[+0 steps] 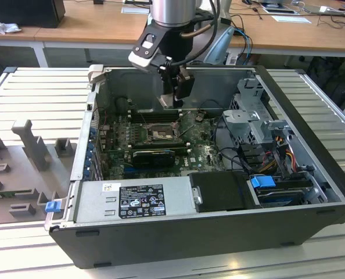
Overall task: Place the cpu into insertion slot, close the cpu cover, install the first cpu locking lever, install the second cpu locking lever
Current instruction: 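Place the cpu into insertion slot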
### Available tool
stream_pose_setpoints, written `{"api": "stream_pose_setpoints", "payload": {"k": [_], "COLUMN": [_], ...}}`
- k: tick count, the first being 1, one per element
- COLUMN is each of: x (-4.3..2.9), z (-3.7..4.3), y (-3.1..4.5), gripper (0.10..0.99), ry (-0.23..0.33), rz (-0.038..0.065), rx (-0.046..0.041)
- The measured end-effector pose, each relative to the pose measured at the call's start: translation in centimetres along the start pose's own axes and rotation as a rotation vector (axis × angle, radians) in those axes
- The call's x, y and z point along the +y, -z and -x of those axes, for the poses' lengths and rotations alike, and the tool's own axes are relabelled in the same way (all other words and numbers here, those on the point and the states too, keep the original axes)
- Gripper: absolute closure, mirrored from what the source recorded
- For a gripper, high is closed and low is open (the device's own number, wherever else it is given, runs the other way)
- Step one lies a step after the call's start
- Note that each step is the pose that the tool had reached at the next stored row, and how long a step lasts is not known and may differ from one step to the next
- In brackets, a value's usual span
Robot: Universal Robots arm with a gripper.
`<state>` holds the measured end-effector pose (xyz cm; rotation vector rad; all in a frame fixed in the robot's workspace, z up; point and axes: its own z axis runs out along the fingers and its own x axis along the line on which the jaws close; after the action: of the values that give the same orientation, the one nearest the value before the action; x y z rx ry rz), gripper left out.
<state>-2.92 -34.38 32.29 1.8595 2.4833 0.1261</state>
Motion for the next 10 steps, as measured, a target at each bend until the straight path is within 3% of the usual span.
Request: {"api": "stream_pose_setpoints", "payload": {"k": [10], "x": [-0.11], "z": [0.02], "y": [-1.28], "gripper": [0.557], "ry": [-0.166], "rz": [0.003], "rx": [-0.0144]}}
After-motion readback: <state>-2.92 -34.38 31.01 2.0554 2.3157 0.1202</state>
